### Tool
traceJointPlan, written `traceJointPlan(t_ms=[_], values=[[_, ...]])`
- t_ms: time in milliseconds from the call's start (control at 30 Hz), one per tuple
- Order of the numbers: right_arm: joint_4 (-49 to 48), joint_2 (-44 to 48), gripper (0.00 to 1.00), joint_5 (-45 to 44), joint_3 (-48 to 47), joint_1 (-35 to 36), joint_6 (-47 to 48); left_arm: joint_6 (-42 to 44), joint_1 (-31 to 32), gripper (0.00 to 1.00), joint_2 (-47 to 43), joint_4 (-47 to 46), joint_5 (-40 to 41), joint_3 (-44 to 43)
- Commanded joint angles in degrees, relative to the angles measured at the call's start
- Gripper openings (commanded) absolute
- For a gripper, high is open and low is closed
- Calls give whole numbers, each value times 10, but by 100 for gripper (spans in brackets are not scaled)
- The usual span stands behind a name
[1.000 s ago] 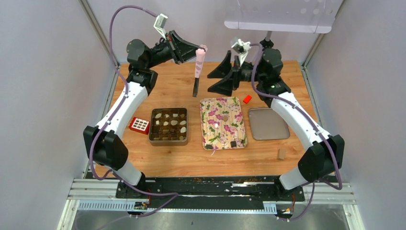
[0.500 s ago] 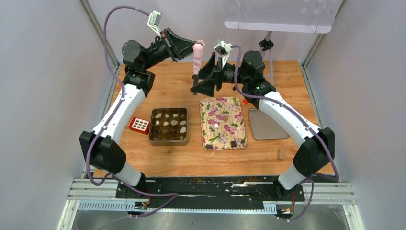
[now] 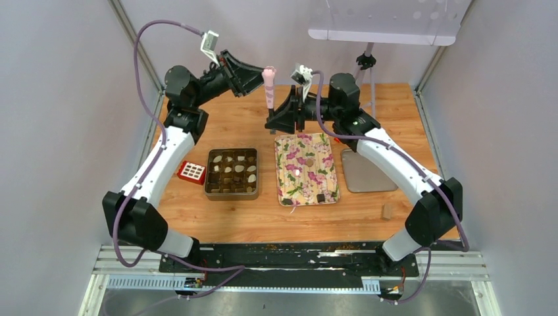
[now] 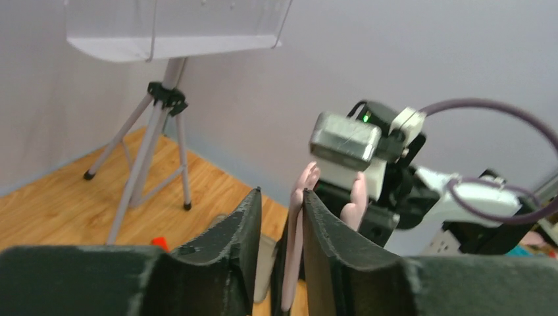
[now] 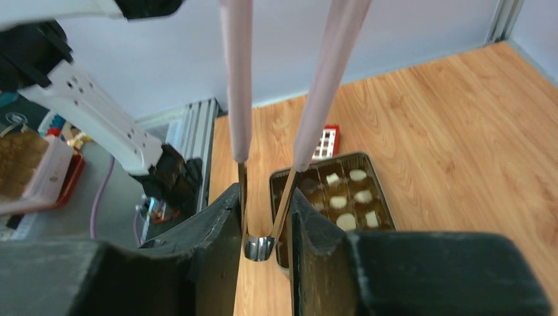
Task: Pack the chocolate
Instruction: Pick up the clamp from the plate.
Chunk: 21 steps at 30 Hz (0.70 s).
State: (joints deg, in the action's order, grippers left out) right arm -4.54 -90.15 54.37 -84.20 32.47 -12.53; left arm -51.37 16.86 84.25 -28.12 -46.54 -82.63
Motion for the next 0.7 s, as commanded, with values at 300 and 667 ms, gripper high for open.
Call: traceJointPlan(t_ms=[300,667], values=[[387,177,17,-51,92,-39,445,759,-101,74,-104,635,-109,7],[531,156,16,-120,24,-39,562,1182,107,84,-91,913,57,-93]])
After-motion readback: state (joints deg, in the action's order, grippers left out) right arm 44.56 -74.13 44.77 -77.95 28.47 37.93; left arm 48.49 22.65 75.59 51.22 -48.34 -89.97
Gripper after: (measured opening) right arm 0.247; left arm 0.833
